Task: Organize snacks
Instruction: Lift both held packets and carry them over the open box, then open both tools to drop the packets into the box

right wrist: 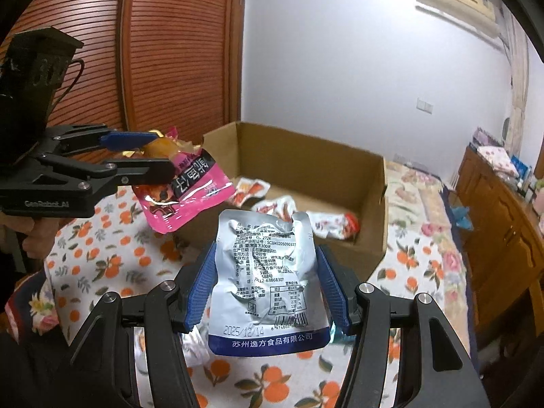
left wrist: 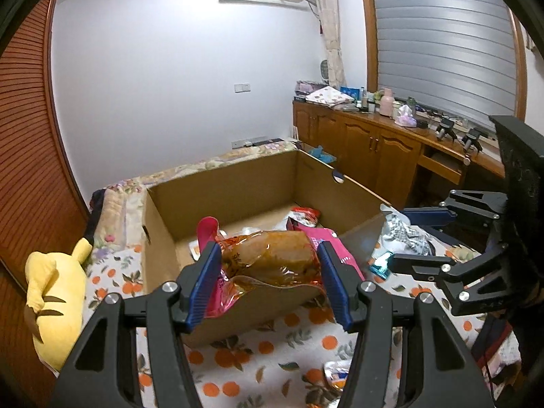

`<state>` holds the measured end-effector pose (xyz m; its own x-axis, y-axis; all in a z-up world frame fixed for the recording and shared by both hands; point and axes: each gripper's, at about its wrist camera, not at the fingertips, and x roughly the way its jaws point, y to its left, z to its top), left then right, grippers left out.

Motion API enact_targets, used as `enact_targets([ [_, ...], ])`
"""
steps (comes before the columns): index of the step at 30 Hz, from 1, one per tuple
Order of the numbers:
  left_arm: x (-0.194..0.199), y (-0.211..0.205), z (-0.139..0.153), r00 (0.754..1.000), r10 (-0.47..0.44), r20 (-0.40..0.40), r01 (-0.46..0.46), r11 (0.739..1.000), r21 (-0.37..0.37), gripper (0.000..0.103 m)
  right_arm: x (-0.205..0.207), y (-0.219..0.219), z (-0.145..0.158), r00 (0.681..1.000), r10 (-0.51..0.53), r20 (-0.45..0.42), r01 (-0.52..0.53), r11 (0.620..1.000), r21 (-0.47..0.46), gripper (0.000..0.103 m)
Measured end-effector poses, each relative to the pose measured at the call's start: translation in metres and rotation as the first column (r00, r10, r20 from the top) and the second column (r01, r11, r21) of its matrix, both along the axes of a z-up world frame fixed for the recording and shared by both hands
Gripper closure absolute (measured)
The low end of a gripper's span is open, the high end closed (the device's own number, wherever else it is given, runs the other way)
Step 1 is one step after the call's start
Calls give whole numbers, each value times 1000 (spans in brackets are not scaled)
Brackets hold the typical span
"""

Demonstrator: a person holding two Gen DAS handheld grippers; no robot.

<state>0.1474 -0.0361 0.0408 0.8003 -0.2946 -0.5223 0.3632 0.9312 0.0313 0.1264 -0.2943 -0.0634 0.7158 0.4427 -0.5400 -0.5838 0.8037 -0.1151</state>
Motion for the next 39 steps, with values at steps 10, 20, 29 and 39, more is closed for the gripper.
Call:
enact_targets([
  [10, 29, 7, -3, 999, 41, -12, -41, 999, 10, 45, 22, 15, 18, 999, 9, 31, -8, 1000, -22, 43],
  [20, 65, 18, -19, 995, 75, -60, -75, 997, 10, 45, 55, 22, 17, 1000, 26, 15, -26, 1000, -12, 43],
  [29, 95, 25, -31, 992, 86, -89, -83, 996, 33, 45, 94, 37, 10, 999, 29, -15, -29, 999, -43, 43],
  [39, 118, 26, -43, 989, 85, -122, -84, 996, 19, 44, 126, 52, -8, 999, 28, -46, -31, 997, -71, 43],
])
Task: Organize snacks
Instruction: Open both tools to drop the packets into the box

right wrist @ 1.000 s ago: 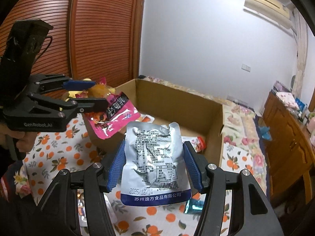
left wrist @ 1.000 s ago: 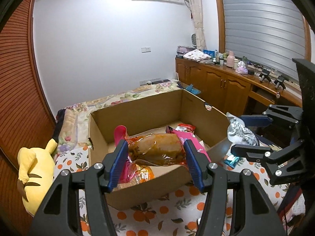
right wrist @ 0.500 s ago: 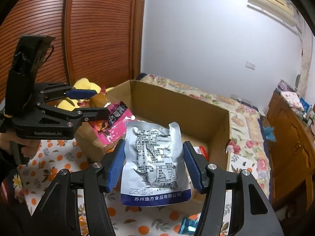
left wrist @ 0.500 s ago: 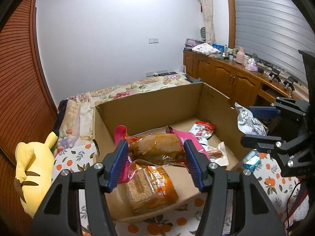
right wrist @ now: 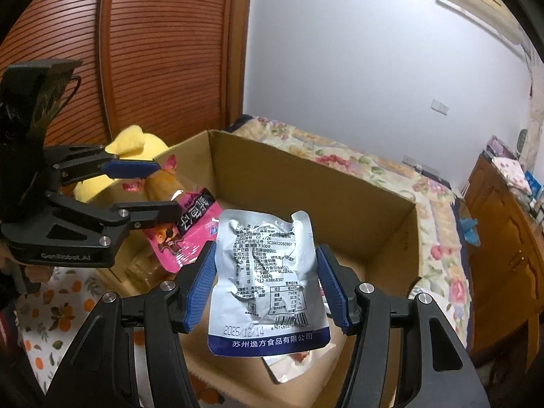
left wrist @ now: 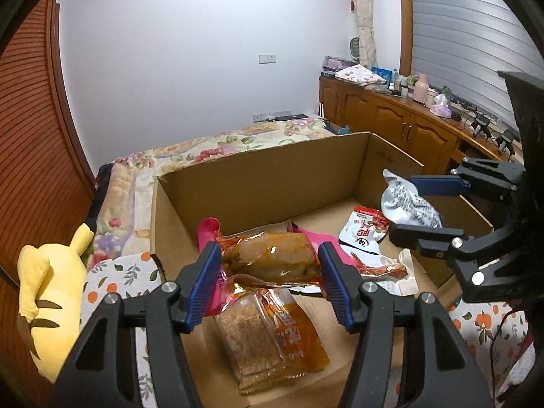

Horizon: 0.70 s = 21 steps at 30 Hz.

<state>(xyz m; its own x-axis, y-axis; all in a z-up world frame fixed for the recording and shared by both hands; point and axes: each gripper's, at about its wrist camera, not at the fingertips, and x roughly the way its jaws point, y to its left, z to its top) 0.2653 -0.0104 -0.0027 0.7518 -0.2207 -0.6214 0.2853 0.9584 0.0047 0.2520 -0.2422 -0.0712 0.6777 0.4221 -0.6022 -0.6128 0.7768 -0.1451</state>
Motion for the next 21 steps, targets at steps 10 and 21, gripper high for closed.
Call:
enact_targets([
  [10, 0, 6, 8, 999, 18, 31, -17, 1000, -18, 44, 12, 5, -10, 1000, -2, -31, 1, 1000, -18, 42],
  [21, -13, 14, 9, 999, 18, 39, -17, 1000, -22, 40, 12, 4, -8, 999, -21, -31, 21, 1000, -2, 38],
])
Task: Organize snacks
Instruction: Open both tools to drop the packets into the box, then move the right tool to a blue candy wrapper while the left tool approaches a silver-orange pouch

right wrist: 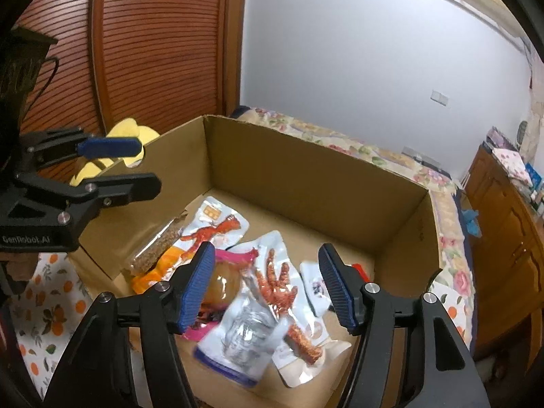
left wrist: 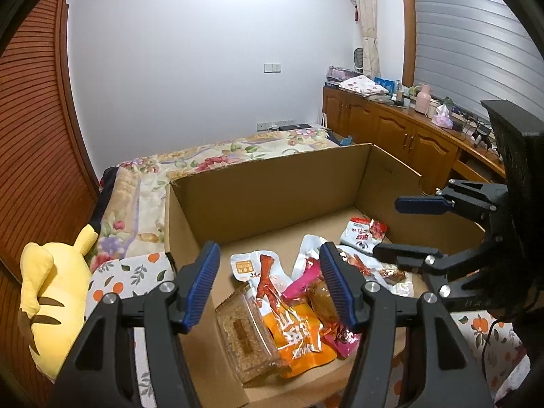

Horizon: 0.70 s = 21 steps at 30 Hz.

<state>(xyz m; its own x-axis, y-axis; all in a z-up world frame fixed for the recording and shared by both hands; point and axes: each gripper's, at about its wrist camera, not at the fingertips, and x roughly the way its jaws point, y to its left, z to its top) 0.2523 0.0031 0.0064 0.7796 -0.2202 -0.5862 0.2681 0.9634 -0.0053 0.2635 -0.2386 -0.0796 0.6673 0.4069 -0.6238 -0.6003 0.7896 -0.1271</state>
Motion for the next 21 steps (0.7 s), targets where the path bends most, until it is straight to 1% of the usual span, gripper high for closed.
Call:
enact_targets([
  [4, -15, -2, 3, 1000, -2, 5, 2, 1000, -10, 37, -11, -9, 7, 1000, -20, 11, 20, 1000, 19, 38],
  [9, -40, -6, 7, 1000, -14, 16, 14, 1000, -5, 35, -42, -26, 21, 998, -35, 44, 33, 999, 36, 38],
  [11, -51, -8, 9, 1000, -19, 24, 19, 1000, -5, 31, -53, -34, 25, 998, -42, 55, 40, 998, 40, 38],
  [13, -63, -12, 11, 999, -31, 32, 31, 999, -5, 30, -66, -43, 28, 997, -50, 66, 48, 998, 40, 37],
  [17, -83, -19, 13, 997, -62, 35, 62, 998, -11, 27, -87, -61, 30, 994, -73, 76, 70, 997, 38, 36],
  [19, -93, -23, 12, 997, -77, 29, 78, 997, -20, 22, -94, -71, 28, 993, -92, 74, 89, 995, 38, 35],
  [21, -103, -28, 9, 996, -88, 26, 88, 996, -19, 20, -99, -79, 25, 992, -108, 71, 106, 994, 36, 34],
])
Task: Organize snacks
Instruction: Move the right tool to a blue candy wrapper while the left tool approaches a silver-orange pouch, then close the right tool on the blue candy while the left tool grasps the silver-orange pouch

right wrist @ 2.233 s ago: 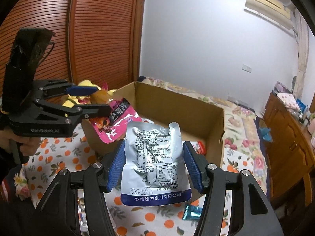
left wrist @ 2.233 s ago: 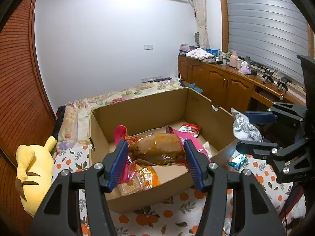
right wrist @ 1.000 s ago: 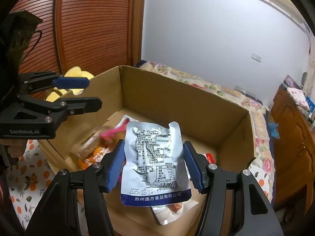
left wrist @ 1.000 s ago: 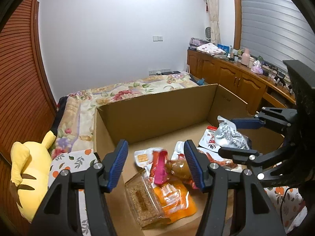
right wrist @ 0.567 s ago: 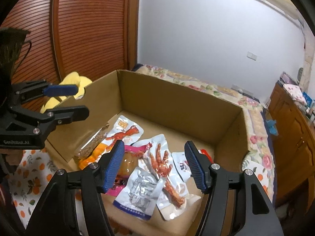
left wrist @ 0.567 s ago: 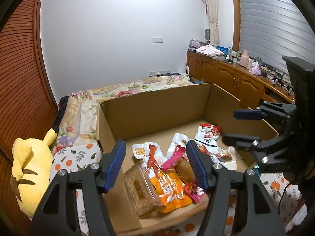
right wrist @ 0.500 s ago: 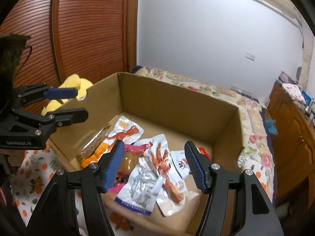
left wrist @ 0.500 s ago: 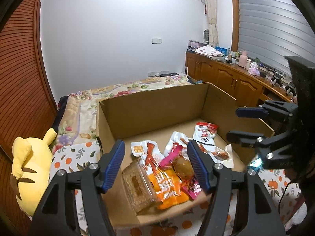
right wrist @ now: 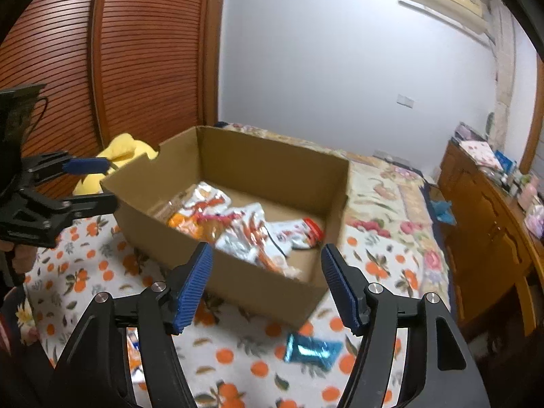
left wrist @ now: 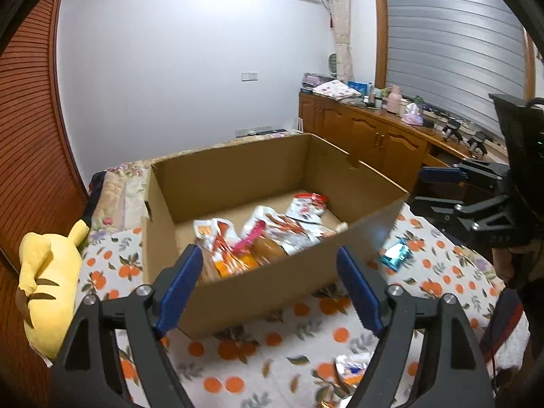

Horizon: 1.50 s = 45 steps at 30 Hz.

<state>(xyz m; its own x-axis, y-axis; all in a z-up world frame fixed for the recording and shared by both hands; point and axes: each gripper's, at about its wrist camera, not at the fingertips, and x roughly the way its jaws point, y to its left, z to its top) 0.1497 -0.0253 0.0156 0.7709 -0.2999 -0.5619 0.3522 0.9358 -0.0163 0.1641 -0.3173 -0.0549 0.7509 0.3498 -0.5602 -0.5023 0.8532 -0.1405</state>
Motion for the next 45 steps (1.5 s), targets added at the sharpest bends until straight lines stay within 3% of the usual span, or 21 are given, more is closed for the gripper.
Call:
enact_targets([
  [11, -35, -27, -41, 993, -71, -94, 73, 997, 8, 20, -15, -43, -40, 993, -80, -85, 81, 997, 14, 32],
  [21, -50, -51, -79, 977, -113, -180, 119, 993, 21, 20, 6, -61, -89, 973, -137, -185, 137, 990, -9, 32],
  [27, -54, -53, -89, 969, -124, -213, 128, 992, 6, 20, 23, -65, -103, 959, -150, -238, 155, 988, 3, 32],
  [39, -55, -49, -94, 966, -111, -232, 112, 994, -10, 20, 48, -56, -122, 944, -173, -281, 162, 985, -61, 32],
  [43, -56, -48, -95, 966, -107, -236, 108, 994, -7, 20, 49, -55, -125, 944, -178, -278, 165, 984, -68, 35],
  [45, -56, -47, -96, 966, -104, -238, 105, 994, -9, 20, 49, -56, -125, 945, -183, -270, 170, 983, -71, 43],
])
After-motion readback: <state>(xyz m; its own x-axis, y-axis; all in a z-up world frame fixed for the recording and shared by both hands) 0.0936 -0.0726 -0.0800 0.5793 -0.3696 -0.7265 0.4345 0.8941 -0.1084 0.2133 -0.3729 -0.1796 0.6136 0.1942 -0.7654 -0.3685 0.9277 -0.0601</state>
